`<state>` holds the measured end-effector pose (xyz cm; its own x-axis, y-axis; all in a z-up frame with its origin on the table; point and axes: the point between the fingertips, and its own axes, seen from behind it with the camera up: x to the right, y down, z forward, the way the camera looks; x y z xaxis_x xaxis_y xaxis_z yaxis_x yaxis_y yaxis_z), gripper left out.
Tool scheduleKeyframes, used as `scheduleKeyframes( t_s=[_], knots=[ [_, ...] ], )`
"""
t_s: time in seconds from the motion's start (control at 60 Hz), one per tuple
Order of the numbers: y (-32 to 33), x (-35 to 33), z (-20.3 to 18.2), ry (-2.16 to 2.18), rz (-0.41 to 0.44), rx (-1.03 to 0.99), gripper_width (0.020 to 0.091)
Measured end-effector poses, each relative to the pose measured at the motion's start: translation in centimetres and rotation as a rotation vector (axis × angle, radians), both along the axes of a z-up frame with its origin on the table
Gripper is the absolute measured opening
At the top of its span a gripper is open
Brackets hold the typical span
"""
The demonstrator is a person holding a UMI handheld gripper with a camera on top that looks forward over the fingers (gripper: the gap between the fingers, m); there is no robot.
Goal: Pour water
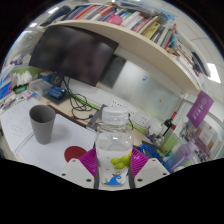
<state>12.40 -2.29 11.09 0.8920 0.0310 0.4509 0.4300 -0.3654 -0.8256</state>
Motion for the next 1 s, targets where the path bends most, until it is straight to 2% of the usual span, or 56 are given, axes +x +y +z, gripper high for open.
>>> scheduleKeyframes(
  t_s=[0.25, 0.517, 0.65, 0.8, 1.0],
  knots=[
    [3.0, -5.0, 5.3, -0.586, 0.152, 0.005, 0.0402],
    [5.8, -9.1, 6.6, -1.152, 0.335, -0.039, 0.0402],
    [7.0, -9.3, 6.2, -1.373, 0.386, -0.072, 0.0402],
    [7.5, -9.5, 6.2, -1.573, 0.397, -0.122, 0.0402],
    [7.1, -9.3, 4.6, -1.593, 0.396, -0.189, 0.0403]
  ],
)
